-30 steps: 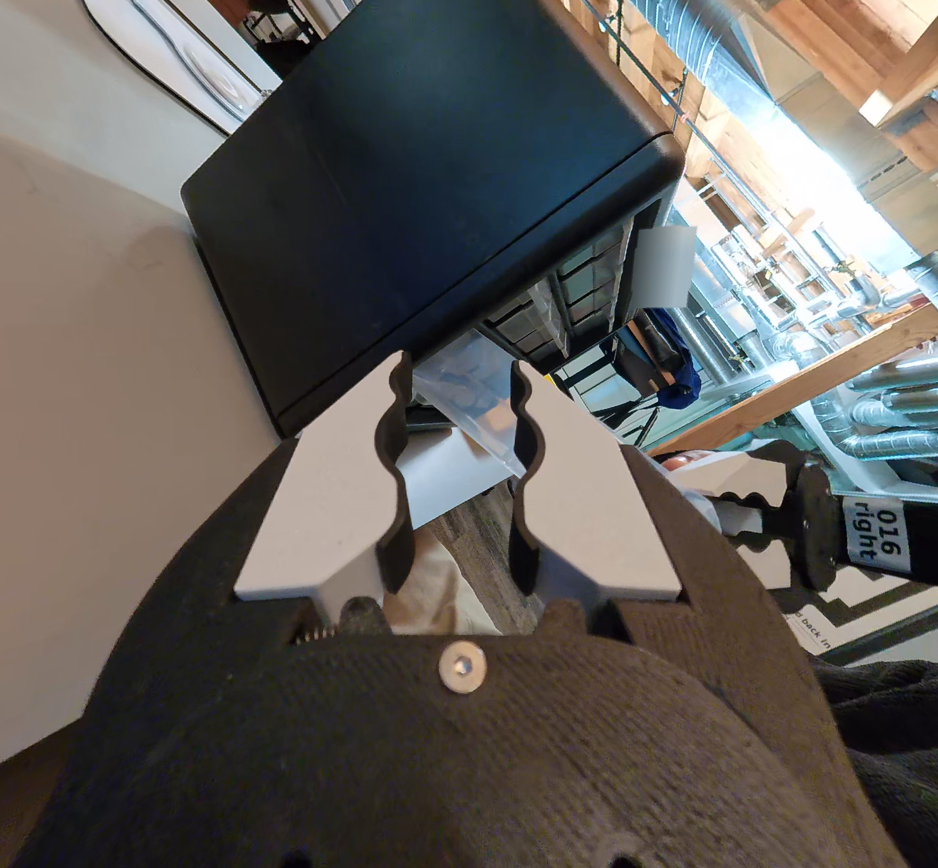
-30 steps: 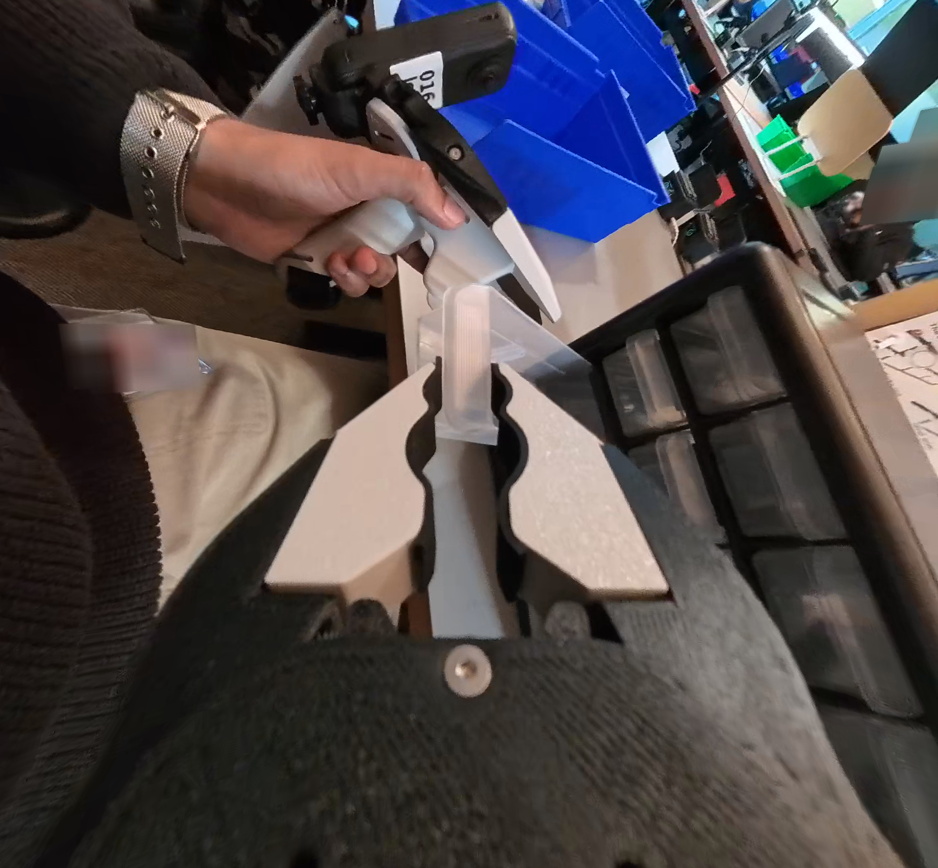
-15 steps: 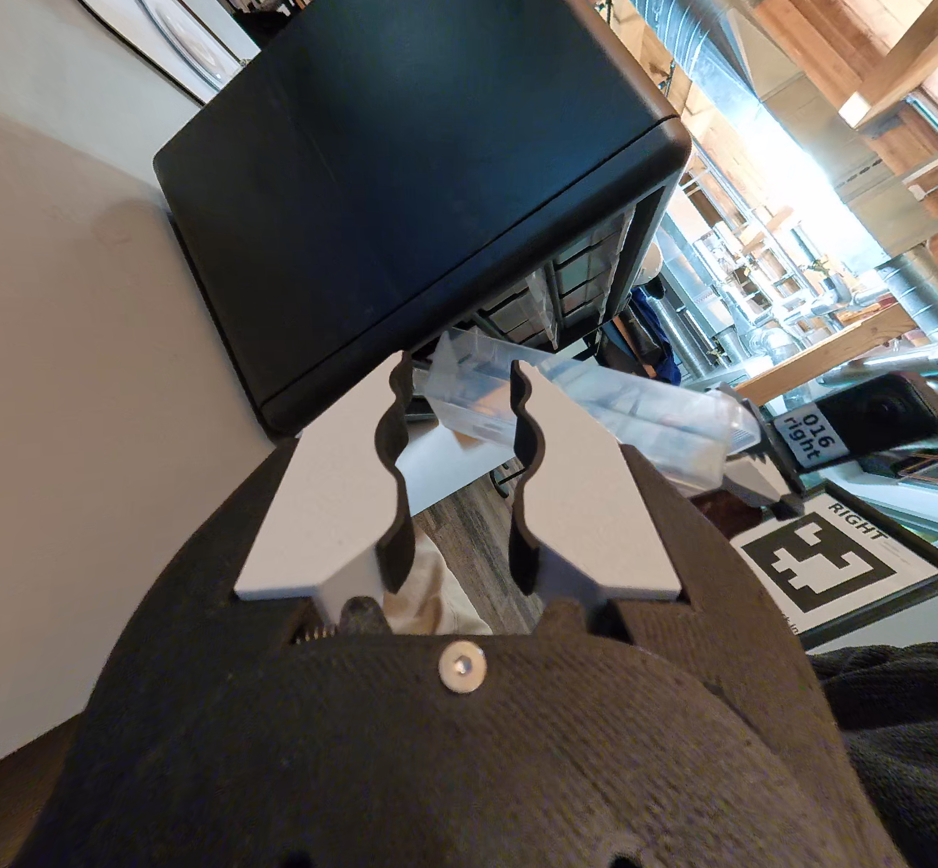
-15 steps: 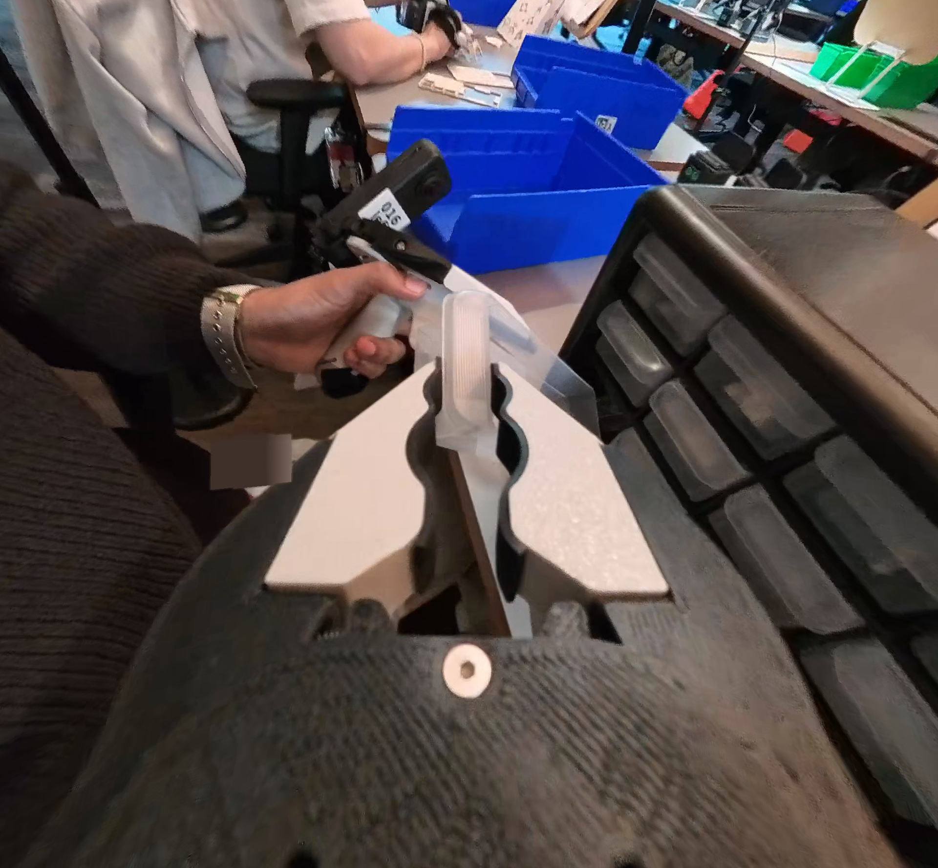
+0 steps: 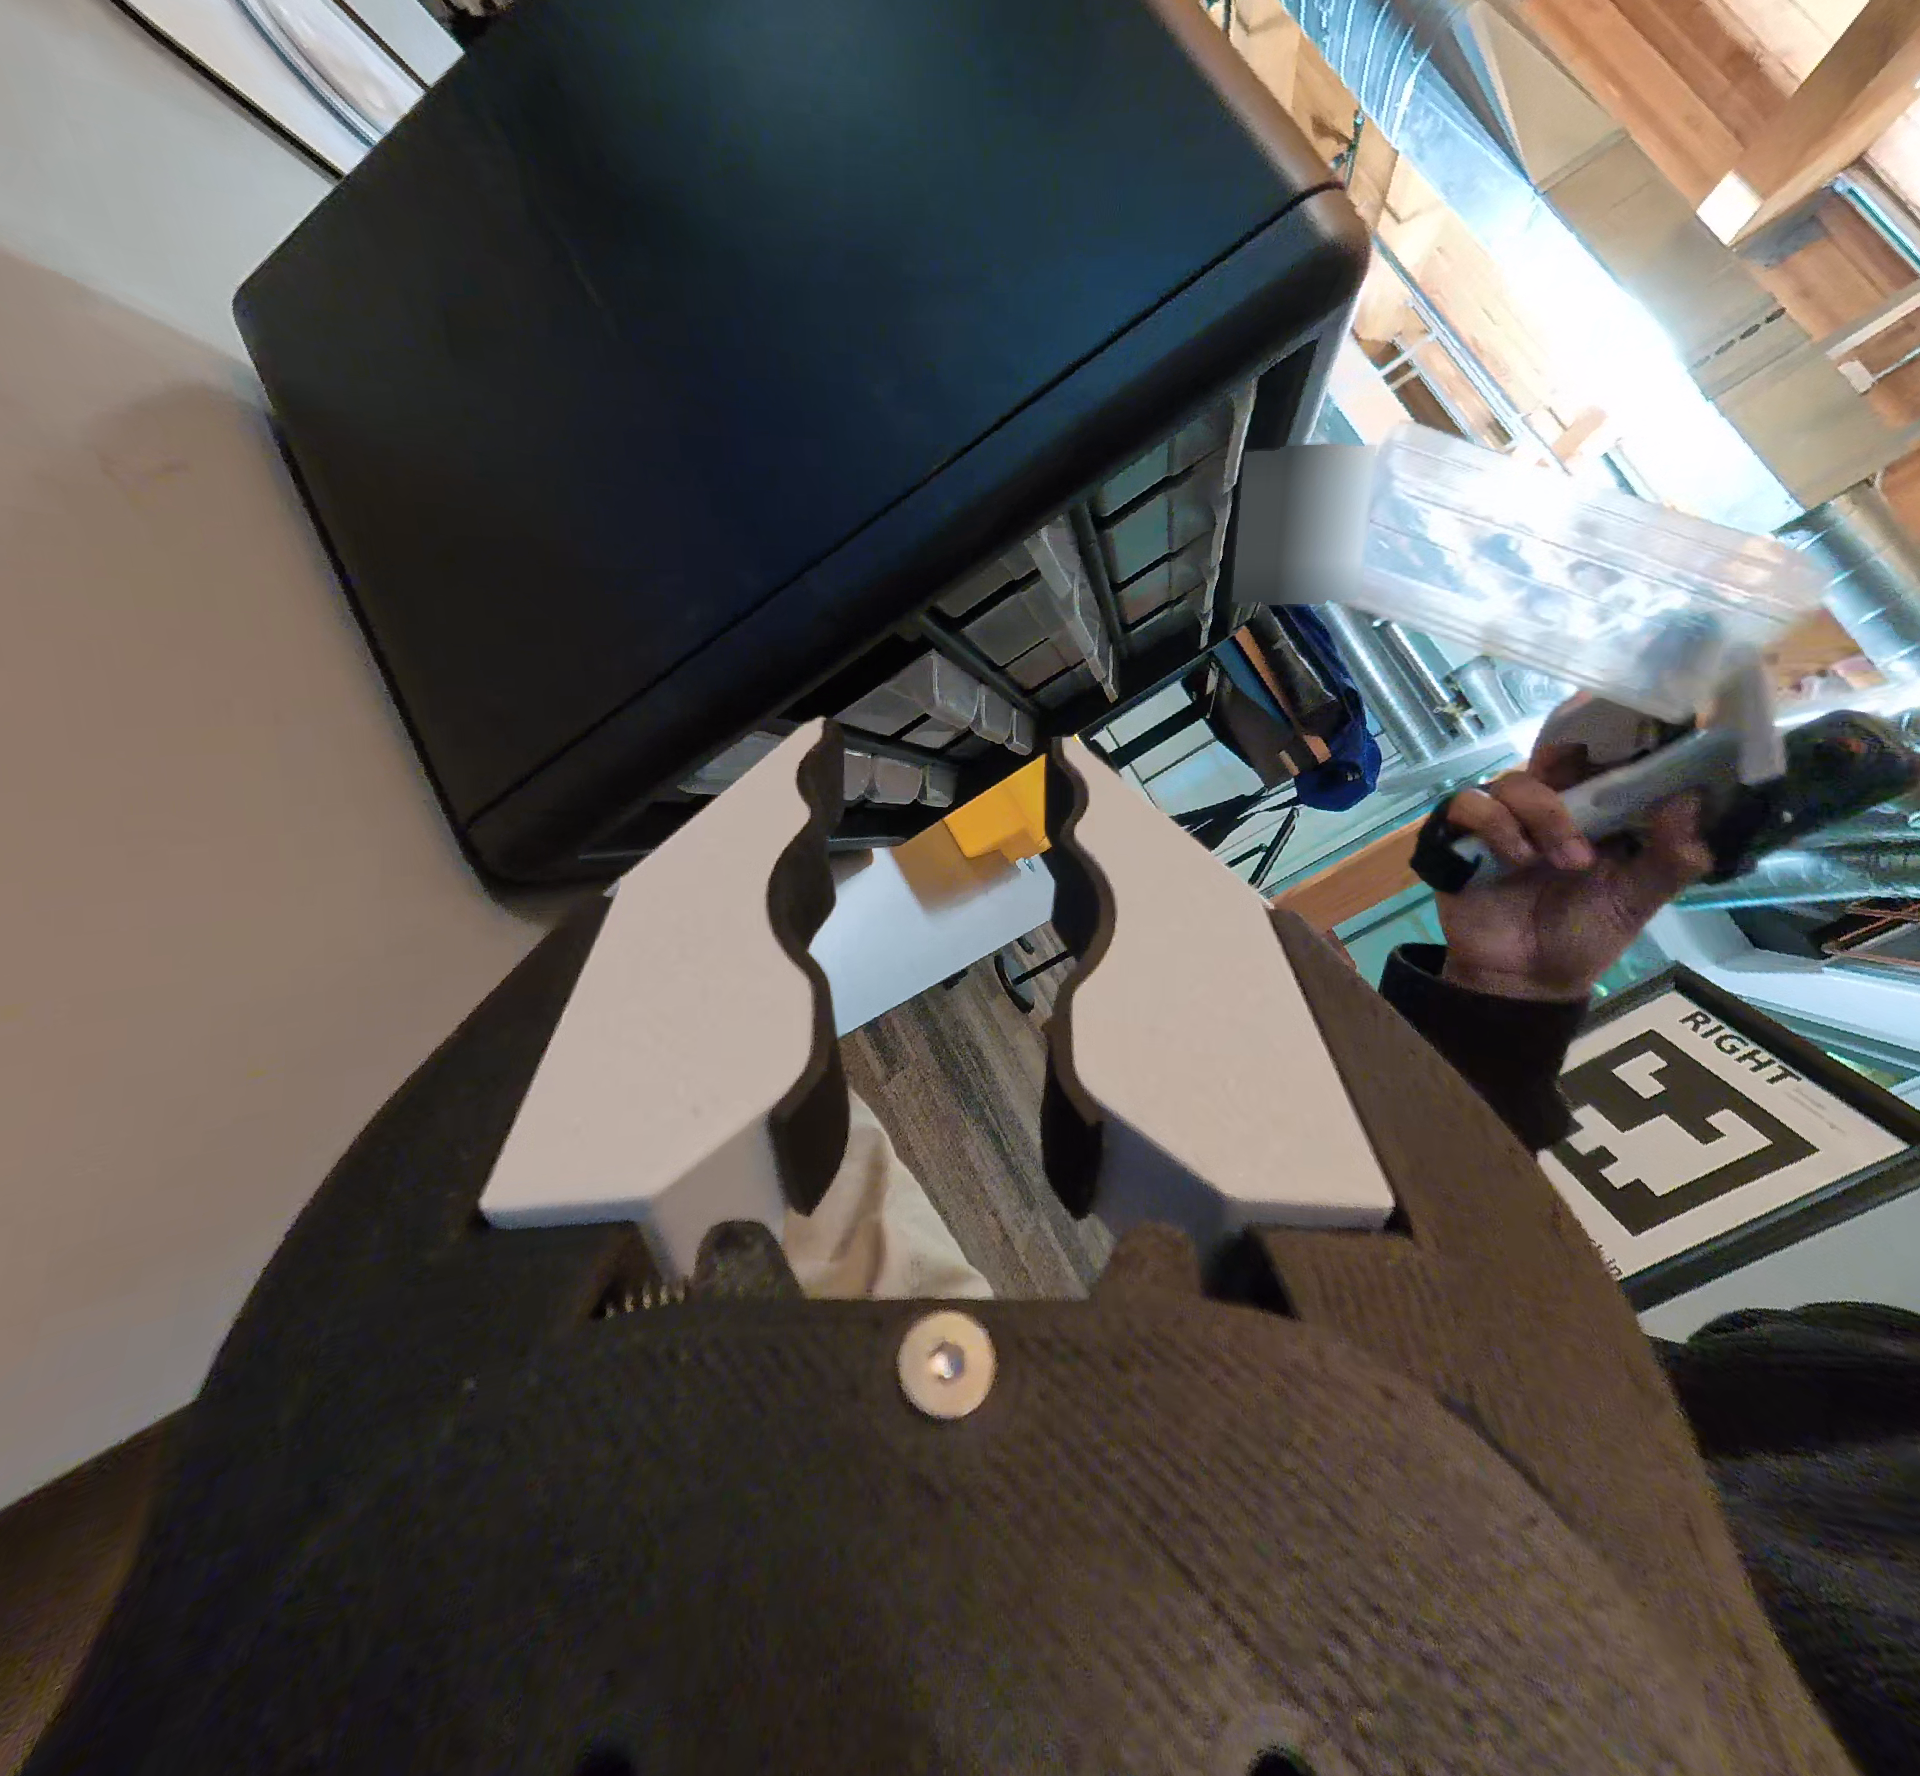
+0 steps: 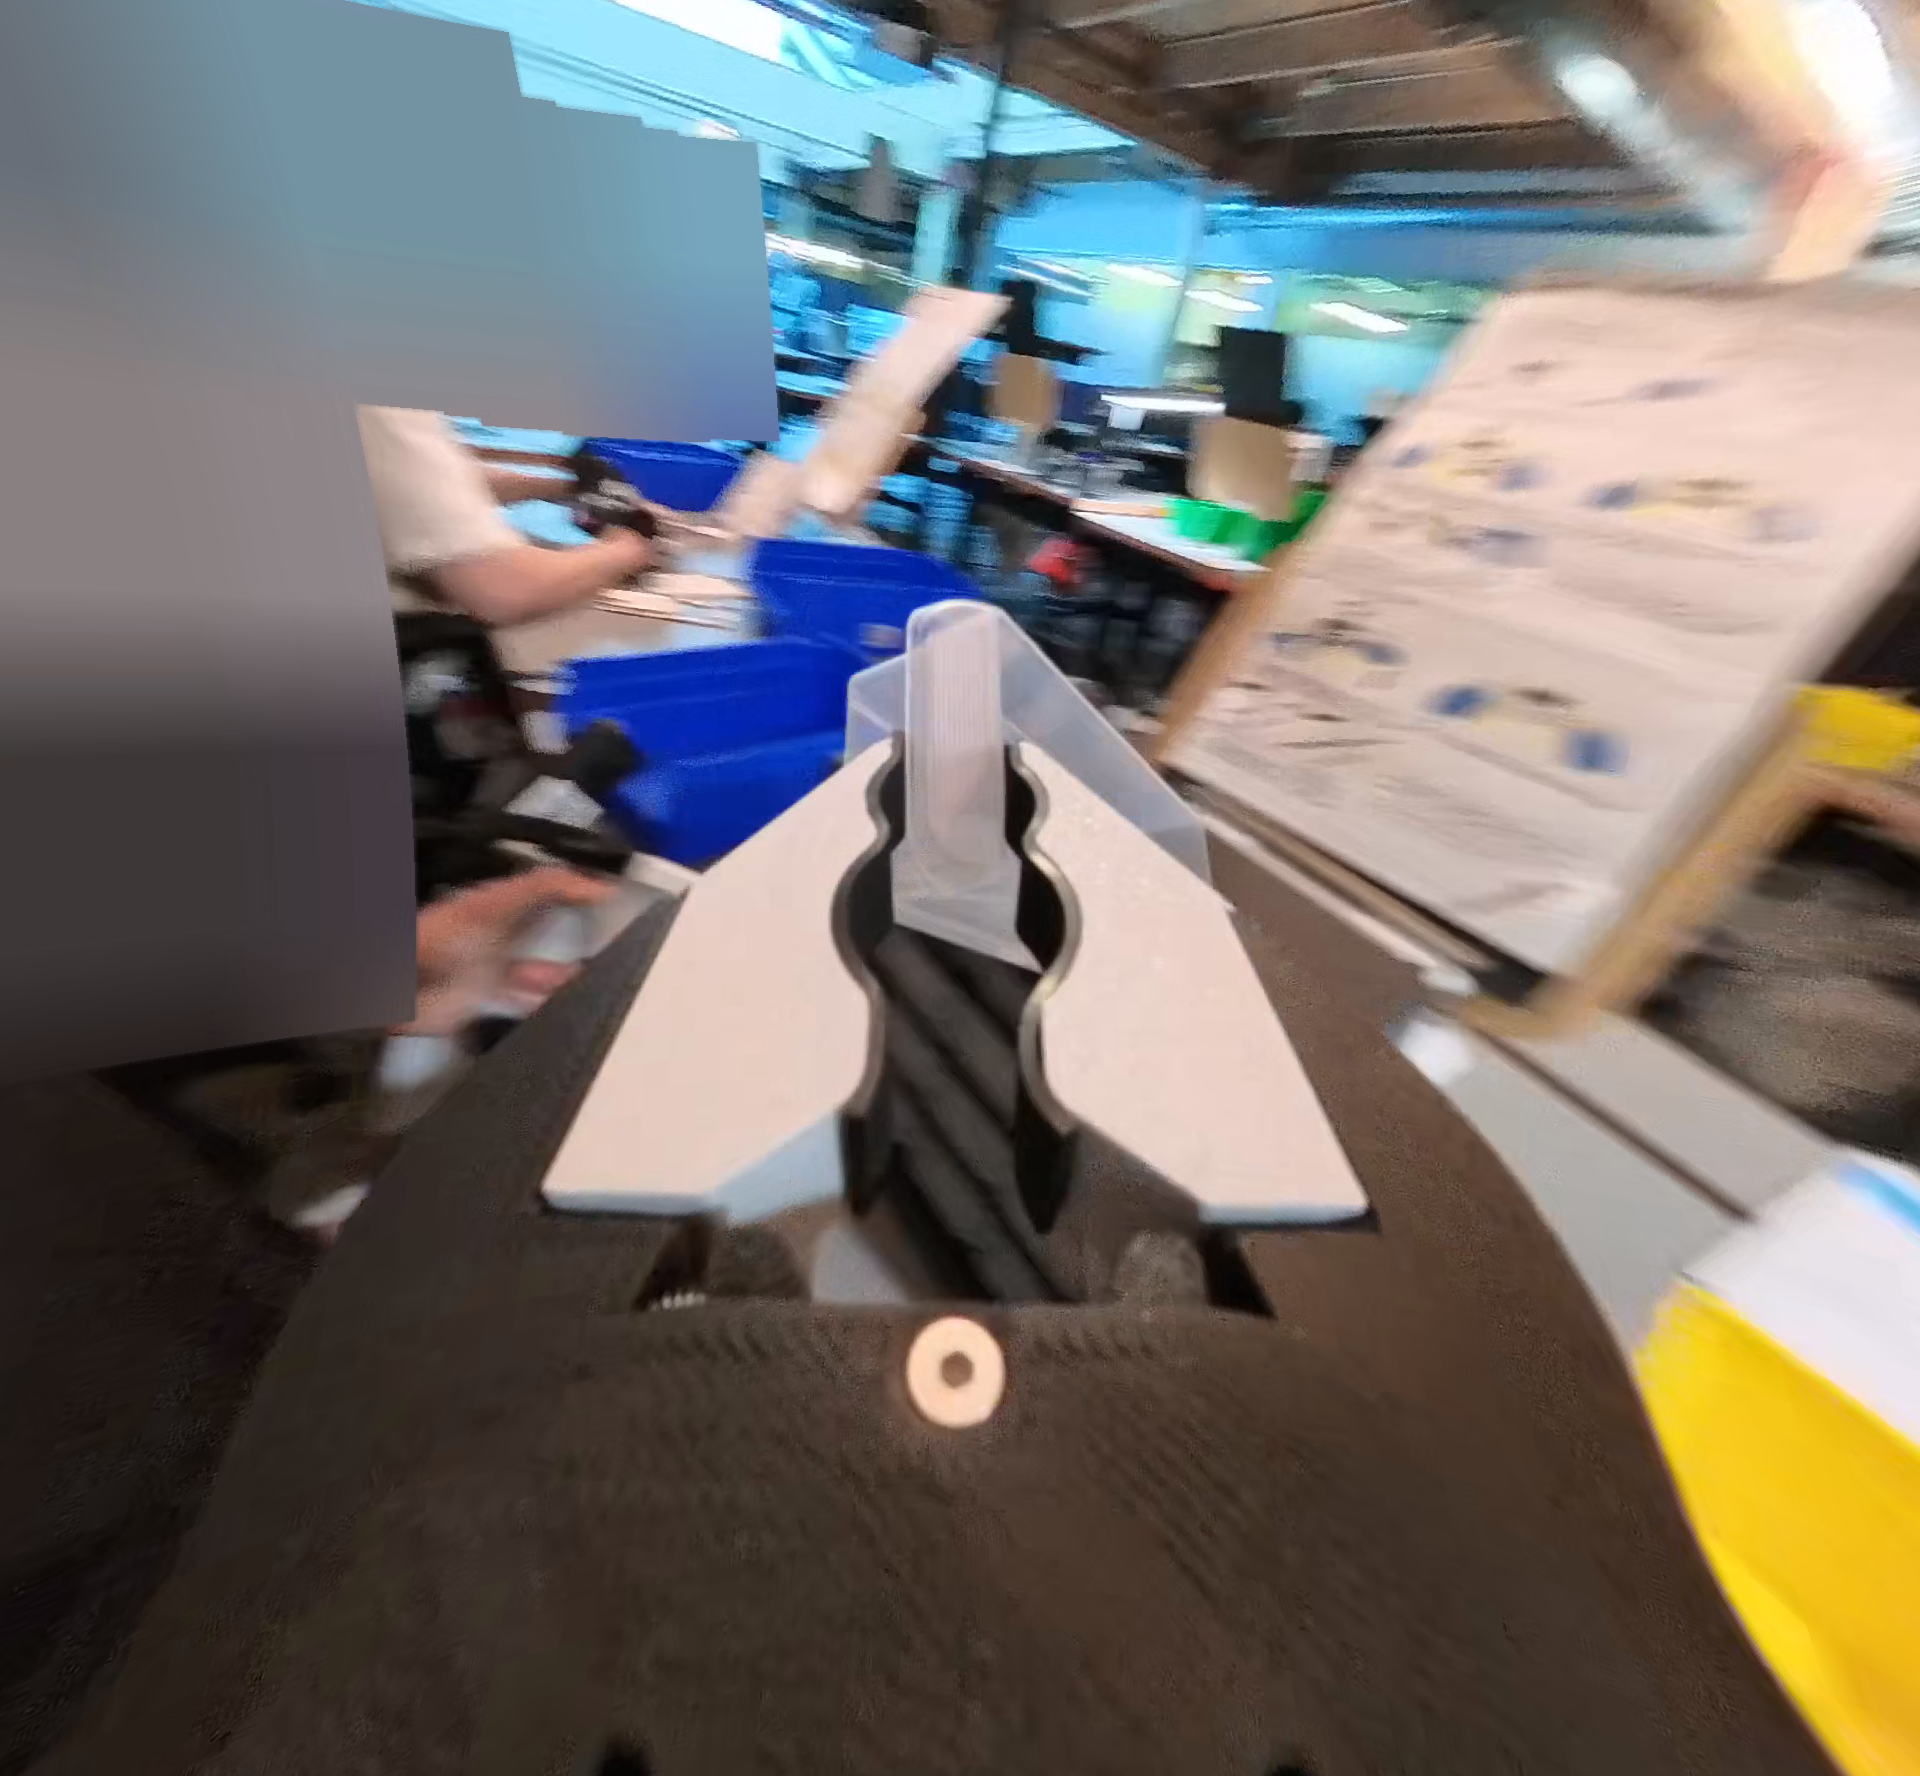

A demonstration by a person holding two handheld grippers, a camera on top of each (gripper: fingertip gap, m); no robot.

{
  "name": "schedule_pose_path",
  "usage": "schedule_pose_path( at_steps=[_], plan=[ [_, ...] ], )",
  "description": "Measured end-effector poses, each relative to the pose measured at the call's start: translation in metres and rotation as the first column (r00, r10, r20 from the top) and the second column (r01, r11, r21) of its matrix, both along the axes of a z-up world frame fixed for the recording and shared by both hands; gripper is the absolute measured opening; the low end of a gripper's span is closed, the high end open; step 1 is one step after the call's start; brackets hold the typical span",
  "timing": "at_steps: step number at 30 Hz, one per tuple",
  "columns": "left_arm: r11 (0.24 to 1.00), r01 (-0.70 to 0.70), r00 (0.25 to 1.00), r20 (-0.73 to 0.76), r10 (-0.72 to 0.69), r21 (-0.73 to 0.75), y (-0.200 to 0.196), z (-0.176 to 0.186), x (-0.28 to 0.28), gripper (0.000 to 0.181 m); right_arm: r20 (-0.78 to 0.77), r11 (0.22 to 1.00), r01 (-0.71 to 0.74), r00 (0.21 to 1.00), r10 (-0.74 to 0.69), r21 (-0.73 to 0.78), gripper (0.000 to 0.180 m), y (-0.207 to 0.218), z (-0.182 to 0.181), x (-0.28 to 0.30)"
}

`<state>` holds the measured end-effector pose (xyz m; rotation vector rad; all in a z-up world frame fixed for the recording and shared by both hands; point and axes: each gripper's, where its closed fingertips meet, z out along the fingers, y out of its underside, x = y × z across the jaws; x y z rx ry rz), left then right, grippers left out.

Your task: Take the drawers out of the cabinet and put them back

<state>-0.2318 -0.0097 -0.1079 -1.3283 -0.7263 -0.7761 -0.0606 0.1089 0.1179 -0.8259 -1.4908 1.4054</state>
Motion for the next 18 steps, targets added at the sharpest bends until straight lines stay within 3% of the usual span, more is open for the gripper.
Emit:
schedule_pose_path(
  at_steps=[3,7,13,18],
  plan=[
    [1.000,-0.003,1.000,-0.010,0.003,0.002,0.000,0.002,0.001,0.036,-0.027,0.937,0.321,0.947,-0.320,0.142,0.017,0.085,0.002,0.007],
    [1.000,-0.006,1.000,-0.021,0.006,-0.004,0.001,0.002,0.002,0.036,0.058,0.772,0.566,0.794,-0.605,0.288,0.017,0.202,-0.055,-0.010],
    [1.000,-0.005,0.999,-0.035,0.004,-0.018,0.002,-0.001,0.003,0.036,0.238,0.672,0.590,0.645,-0.726,0.448,0.016,0.310,-0.168,-0.067],
    [1.000,-0.004,1.000,-0.028,0.003,-0.029,0.002,-0.006,0.002,0.036,0.349,0.645,0.534,0.554,-0.755,0.547,0.016,0.353,-0.239,-0.098]
  ],
)
